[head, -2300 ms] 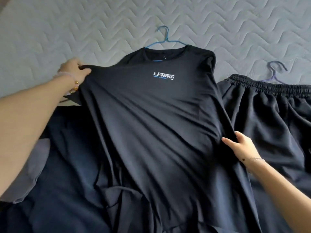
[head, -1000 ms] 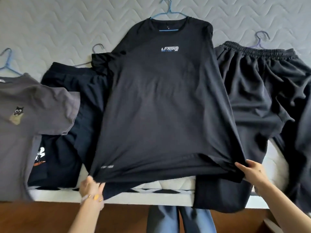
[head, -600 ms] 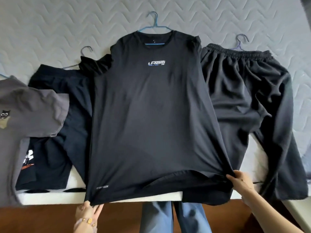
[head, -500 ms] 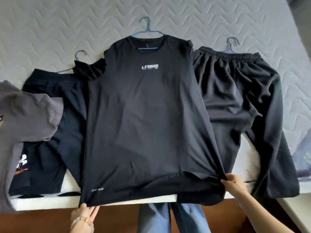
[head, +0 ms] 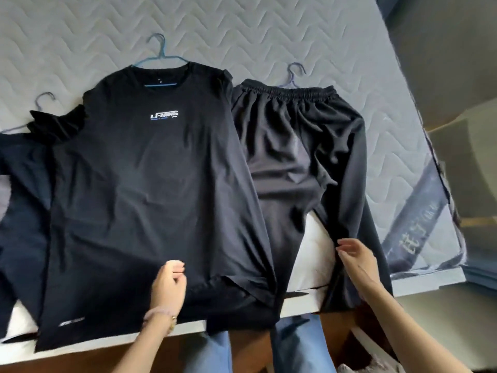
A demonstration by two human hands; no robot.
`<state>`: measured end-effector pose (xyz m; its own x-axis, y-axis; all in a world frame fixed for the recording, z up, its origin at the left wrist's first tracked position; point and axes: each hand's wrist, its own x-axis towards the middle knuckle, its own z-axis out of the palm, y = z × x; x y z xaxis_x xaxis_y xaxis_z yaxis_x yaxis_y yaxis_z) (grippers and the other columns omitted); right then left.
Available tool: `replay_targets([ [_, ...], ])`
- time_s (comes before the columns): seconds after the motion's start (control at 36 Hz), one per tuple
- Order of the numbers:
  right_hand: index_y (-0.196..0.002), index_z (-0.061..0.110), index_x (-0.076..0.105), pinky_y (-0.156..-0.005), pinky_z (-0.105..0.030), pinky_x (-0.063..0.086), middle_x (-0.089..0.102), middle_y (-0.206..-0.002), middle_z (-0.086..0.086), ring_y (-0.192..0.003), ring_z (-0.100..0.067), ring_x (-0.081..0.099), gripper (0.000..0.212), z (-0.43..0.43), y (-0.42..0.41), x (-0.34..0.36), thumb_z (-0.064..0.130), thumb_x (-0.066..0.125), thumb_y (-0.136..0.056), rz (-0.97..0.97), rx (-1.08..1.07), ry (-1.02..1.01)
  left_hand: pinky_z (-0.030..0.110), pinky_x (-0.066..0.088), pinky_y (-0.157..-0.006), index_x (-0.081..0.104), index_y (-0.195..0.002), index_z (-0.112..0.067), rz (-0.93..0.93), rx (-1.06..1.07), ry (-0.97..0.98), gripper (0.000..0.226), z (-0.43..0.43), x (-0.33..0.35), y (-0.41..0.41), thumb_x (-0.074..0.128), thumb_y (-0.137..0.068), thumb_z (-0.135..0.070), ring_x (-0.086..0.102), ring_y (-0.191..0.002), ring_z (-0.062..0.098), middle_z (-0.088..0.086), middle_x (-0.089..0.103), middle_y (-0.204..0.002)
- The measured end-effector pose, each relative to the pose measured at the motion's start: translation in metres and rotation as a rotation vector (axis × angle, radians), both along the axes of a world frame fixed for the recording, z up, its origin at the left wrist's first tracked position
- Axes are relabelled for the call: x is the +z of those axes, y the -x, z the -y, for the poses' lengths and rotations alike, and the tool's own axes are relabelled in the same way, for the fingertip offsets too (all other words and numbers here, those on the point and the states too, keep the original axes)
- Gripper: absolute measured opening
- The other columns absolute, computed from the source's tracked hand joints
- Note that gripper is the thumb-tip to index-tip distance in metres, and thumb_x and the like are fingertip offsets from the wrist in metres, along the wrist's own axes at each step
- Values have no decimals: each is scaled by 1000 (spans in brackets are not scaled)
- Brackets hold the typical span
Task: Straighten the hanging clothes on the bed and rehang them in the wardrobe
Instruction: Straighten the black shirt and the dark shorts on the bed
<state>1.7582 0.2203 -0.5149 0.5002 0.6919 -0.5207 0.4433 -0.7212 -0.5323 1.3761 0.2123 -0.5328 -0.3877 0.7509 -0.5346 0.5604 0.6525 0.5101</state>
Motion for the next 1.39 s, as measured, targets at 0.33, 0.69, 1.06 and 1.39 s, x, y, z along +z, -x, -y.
replay_targets([
  [0.33, -102, 19, 57, -87, -43, 49, 61, -99, -4, -93, -26, 61, 25, -16, -144, -19, 16, 65, -79, -180, -129, 192, 7, 43, -69, 61, -102, -16, 380, -147, 229, 21, -10, -12, -257, 50, -90, -4, 59, -95, 16, 2, 63, -101],
  [0.69, -107, 19, 61, -78, -26, 38, 62, -98, 6, -94, -13, 56, 26, 17, -143, -43, 32, 63, -84, -221, 24, 193, 28, 48, -87, 64, -96, -10, 510, 8, 428, 35, -40, -42, -335, 52, -87, -42, 61, -92, 17, 0, 67, -93],
  [1.06, -101, 15, 63, -84, -32, 45, 66, -101, -5, -96, -23, 59, 16, 26, -138, -45, 21, 57, -88, 36, 40, 42, 34, 51, -85, 58, -102, -10, 303, -374, 369, 24, -4, -20, -337, 63, -84, -25, 61, -94, 20, 3, 66, -100],
  [1.39, -73, 14, 59, -63, -29, 42, 60, -73, -4, -71, -16, 55, 16, 52, -93, -21, 25, 67, -80, -346, -87, 162, 22, 48, -92, 66, -112, -9, 640, -513, 401, 29, 58, 10, -356, 54, -86, -1, 62, -86, -8, 1, 69, -104],
])
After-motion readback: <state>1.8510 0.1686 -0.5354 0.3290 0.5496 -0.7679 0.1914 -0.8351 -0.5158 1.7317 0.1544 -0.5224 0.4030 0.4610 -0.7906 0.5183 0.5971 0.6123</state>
